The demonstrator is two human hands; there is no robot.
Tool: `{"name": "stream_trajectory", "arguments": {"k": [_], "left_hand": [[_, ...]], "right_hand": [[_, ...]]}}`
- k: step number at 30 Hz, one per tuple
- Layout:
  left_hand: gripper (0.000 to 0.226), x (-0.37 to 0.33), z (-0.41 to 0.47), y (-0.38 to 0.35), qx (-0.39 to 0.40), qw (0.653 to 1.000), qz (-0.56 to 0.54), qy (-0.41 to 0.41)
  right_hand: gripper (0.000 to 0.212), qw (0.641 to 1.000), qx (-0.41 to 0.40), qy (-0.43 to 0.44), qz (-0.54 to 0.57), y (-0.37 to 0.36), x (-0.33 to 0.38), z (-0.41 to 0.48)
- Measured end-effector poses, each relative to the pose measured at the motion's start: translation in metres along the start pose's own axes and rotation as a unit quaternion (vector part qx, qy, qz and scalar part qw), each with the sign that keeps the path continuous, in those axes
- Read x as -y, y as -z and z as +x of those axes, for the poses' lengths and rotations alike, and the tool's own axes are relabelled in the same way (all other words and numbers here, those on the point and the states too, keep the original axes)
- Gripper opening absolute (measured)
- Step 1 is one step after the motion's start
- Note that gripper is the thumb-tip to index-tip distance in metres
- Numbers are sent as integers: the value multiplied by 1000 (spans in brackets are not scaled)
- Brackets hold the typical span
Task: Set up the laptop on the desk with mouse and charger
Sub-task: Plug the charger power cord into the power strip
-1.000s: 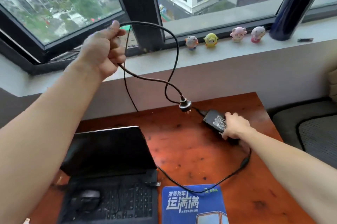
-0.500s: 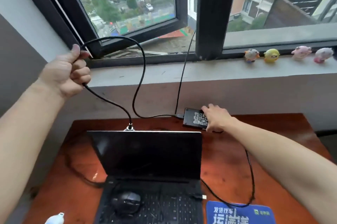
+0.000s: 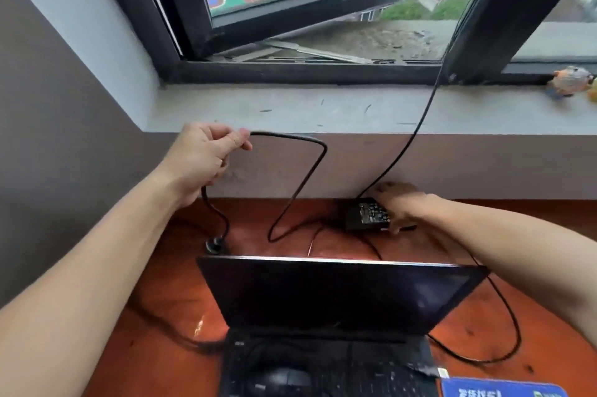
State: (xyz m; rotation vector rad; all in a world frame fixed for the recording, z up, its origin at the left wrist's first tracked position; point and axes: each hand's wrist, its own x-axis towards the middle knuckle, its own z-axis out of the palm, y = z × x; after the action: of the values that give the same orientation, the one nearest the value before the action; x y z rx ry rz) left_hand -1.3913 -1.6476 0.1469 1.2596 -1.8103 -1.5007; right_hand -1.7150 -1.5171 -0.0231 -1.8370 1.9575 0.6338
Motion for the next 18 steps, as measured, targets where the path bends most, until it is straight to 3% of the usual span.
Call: {"name": "stream_trajectory", "arguments": {"k": [11, 15, 18], "left_hand": [[29, 18, 36, -42, 83, 975, 196, -56], [30, 18, 36, -45, 81, 970, 223, -53], [29, 15, 26, -41, 70, 967, 241, -53]], "right_hand": [[111, 997, 67, -8, -31, -9, 9, 21], [81, 995, 77, -34, 52, 13, 20, 20], [68, 976, 44, -19, 212, 39, 30, 7]]}}
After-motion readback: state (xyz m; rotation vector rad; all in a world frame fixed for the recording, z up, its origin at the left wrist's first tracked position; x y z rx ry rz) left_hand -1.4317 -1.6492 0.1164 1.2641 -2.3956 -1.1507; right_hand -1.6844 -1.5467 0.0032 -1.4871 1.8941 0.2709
